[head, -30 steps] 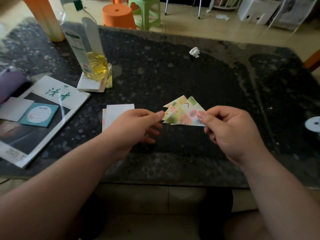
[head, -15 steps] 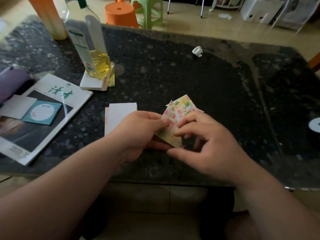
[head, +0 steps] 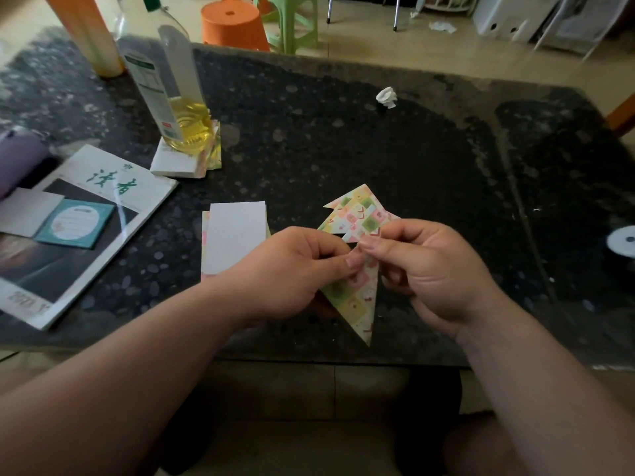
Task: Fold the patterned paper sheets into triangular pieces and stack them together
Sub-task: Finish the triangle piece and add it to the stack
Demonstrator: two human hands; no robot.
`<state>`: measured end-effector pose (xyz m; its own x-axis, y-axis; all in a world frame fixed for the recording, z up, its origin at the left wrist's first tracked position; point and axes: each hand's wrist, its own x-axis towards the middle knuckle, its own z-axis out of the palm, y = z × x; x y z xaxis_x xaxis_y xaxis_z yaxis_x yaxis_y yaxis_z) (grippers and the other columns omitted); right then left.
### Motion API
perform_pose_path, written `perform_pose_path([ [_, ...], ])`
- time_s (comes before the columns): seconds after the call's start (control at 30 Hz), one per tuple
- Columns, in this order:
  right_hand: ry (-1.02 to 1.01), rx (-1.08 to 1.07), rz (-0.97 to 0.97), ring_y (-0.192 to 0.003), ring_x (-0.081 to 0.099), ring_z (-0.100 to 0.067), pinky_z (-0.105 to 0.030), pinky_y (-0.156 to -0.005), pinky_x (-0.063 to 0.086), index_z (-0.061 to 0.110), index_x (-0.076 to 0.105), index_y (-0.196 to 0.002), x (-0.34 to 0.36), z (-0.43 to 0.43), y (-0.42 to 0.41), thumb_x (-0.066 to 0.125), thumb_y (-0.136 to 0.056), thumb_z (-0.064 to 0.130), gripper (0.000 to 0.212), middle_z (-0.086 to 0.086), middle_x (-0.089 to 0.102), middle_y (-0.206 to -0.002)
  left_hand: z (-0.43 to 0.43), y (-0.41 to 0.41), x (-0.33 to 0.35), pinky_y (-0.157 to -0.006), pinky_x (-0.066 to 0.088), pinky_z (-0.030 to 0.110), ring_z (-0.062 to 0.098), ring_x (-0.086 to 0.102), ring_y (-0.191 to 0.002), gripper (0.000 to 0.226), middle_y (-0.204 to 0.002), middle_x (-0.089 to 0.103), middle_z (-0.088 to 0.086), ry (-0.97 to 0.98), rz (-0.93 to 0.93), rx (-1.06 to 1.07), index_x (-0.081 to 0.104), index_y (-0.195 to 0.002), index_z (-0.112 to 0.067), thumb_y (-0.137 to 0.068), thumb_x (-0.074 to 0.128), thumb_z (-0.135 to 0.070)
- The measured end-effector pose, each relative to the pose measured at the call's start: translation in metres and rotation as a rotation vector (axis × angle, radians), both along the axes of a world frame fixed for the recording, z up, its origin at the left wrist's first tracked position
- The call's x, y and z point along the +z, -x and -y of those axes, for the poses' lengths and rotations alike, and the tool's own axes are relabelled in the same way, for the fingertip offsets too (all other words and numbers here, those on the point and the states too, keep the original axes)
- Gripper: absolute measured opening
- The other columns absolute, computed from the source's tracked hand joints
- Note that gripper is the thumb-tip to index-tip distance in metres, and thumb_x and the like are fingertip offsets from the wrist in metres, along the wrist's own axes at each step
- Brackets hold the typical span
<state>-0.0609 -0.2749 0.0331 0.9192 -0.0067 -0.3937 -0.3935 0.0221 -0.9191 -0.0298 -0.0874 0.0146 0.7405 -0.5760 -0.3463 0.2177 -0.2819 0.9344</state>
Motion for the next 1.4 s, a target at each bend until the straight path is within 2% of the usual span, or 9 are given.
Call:
perform_pose_path([
  [0.27, -0.145, -0.616, 0.006, -0.043, 0.033, -0.004, -0.017, -0.038, 0.02, 0.012, 0.063, -0.079, 0.005, 0.049, -0.035, 0.061, -0.1, 0.018, 0.022, 0.003, 0.047, -0.066, -0.001, 0.01, -0.001, -0.092, 0.055, 0.063, 0.04, 0.069, -0.1, 0.04, -0.097, 0.076, 0.009, -0.137, 0.05, -0.04, 0.078, -0.081, -0.029, -0.083, 0.062, -0.066],
  [0.37, 0.14, -0.415, 0.029, -0.044, 0.038, -0.008, -0.019, -0.038, 0.022, 0.01, 0.068, -0.074, 0.0, 0.046, -0.024, 0.07, -0.094, 0.034, 0.032, 0.0, 0.054, -0.057, -0.002, 0.008, -0.004, -0.095, 0.052, 0.067, 0.044, 0.068, -0.103, 0.036, -0.098, 0.076, 0.009, -0.115, -0.006, 0.082, 0.079, -0.082, -0.025, -0.089, 0.064, -0.057],
  [0.5, 0.073, 0.055, -0.111, -0.051, 0.056, -0.01, -0.019, -0.039, 0.036, 0.006, 0.074, -0.083, -0.007, -0.001, -0.003, 0.069, -0.092, 0.031, 0.027, -0.006, 0.069, -0.069, 0.001, 0.003, -0.004, -0.095, 0.055, 0.057, 0.027, 0.073, -0.094, 0.029, -0.091, 0.078, -0.001, -0.081, 0.006, 0.09, 0.079, -0.078, -0.027, -0.092, 0.066, -0.048],
  [0.6, -0.028, -0.009, -0.075, -0.065, 0.073, -0.015, -0.022, -0.052, 0.054, -0.002, 0.072, -0.088, 0.002, -0.008, -0.003, 0.062, -0.099, 0.013, 0.021, -0.01, 0.075, -0.077, 0.007, 0.004, 0.002, -0.081, 0.06, 0.045, 0.022, 0.075, -0.085, 0.03, -0.087, 0.078, 0.002, -0.039, -0.005, 0.097, 0.079, -0.076, -0.025, -0.098, 0.061, -0.037],
  [0.77, 0.085, -0.098, 0.002, -0.079, 0.077, -0.02, -0.038, -0.074, 0.061, 0.004, 0.078, -0.085, 0.005, -0.004, -0.007, 0.066, -0.099, 0.021, 0.024, -0.01, 0.078, -0.083, 0.012, 0.004, 0.009, -0.056, 0.051, 0.029, 0.013, 0.063, -0.055, 0.043, -0.074, 0.075, 0.009, -0.057, 0.021, 0.117, 0.079, -0.084, -0.015, -0.091, 0.059, -0.053],
  [0.9, 0.07, -0.166, 0.02, -0.065, 0.071, -0.023, -0.032, -0.063, 0.059, 0.004, 0.076, -0.08, 0.002, -0.005, -0.009, 0.066, -0.098, 0.016, 0.024, -0.012, 0.074, -0.074, 0.007, 0.0, 0.01, -0.062, 0.057, 0.042, 0.016, 0.059, -0.049, 0.053, -0.058, 0.065, 0.009, -0.075, 0.026, 0.082, 0.075, -0.068, -0.011, -0.08, 0.061, -0.061],
  [1.0, 0.03, -0.316, -0.014, -0.048, 0.048, -0.009, -0.018, -0.045, 0.037, 0.006, 0.071, -0.072, 0.006, 0.014, -0.019, 0.067, -0.097, 0.013, 0.026, -0.005, 0.062, -0.06, -0.01, -0.009, 0.012, -0.07, 0.059, 0.047, 0.024, 0.051, -0.043, 0.062, -0.046, 0.044, 0.011, -0.164, 0.044, 0.05, 0.052, -0.049, -0.013, -0.086, 0.06, -0.062],
  [1.17, 0.122, -0.051, -0.16, -0.049, 0.054, -0.009, -0.019, -0.044, 0.036, 0.005, 0.074, -0.073, -0.001, 0.01, -0.01, 0.069, -0.096, 0.016, 0.027, -0.008, 0.07, -0.066, -0.012, -0.016, 0.009, -0.073, 0.055, 0.041, 0.026, 0.064, -0.072, 0.05, -0.072, 0.068, 0.01, 0.062, -0.108, 0.318, 0.068, -0.077, -0.009, -0.071, 0.069, -0.059],
  [1.4, 0.108, 0.027, -0.2, -0.052, 0.066, -0.005, -0.016, -0.044, 0.045, 0.006, 0.077, -0.09, 0.001, -0.01, -0.007, 0.063, -0.101, 0.025, 0.026, 0.004, 0.069, -0.058, 0.01, -0.006, 0.001, -0.072, 0.055, 0.031, 0.01, 0.072, -0.074, 0.03, -0.078, 0.077, -0.005, -0.285, 0.027, 0.04, 0.079, -0.078, -0.02, -0.088, 0.073, -0.048],
])
